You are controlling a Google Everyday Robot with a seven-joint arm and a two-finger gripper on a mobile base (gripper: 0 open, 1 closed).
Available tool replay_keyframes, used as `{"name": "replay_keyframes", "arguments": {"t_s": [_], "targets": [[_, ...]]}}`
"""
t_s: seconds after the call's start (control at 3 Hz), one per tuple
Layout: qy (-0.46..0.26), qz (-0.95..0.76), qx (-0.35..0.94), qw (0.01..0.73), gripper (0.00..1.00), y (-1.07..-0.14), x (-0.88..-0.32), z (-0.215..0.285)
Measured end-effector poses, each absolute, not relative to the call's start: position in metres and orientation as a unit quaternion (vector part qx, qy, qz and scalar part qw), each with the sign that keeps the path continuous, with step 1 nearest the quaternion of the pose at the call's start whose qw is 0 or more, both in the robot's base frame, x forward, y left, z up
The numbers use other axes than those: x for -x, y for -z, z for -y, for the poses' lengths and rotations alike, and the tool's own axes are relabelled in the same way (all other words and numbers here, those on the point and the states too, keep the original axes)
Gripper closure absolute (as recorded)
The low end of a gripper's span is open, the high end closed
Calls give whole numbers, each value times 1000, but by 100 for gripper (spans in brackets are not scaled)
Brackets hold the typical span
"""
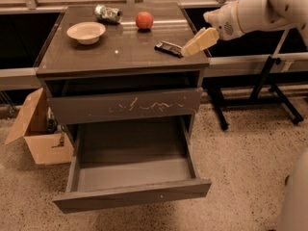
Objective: Place rxbar chocolate into middle drawer
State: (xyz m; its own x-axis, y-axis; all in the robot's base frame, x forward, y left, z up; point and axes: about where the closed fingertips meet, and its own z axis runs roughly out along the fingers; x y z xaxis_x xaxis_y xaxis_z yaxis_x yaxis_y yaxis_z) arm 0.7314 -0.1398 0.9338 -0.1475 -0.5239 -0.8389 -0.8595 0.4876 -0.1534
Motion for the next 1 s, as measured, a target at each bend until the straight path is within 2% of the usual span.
{"name": "replay_keyframes", "arguments": {"t_s": [1.0], "targets": [[-228,-724,443,478,0,-890,-811,120]]}}
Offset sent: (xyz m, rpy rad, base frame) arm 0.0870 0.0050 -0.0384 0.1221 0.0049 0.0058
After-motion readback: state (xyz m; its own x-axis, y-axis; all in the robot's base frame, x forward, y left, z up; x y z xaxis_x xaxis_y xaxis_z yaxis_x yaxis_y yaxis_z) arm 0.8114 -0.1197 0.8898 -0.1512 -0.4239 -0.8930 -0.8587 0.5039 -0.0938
